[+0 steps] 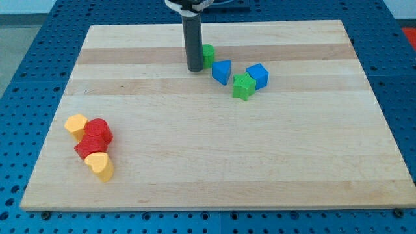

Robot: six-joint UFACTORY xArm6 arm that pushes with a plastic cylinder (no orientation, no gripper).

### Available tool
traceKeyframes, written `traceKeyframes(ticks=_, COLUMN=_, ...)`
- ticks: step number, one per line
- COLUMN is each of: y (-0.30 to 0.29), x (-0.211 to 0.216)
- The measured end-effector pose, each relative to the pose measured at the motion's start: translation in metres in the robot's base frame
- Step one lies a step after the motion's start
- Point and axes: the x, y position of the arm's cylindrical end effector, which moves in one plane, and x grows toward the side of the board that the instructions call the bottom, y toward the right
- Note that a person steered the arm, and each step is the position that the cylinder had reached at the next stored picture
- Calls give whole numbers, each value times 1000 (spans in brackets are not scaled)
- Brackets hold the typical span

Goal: Keep green blocks and blue triangle in a diagonal line

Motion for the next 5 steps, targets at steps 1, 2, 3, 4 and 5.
traceKeyframes(ticks=1, y=-1, x=6)
traceKeyframes(ticks=2, y=-2, x=41)
traceKeyframes(ticks=3, y=-1, x=43)
traceKeyframes(ticks=4, y=33, x=43)
traceKeyframes(ticks=5, y=46, x=43)
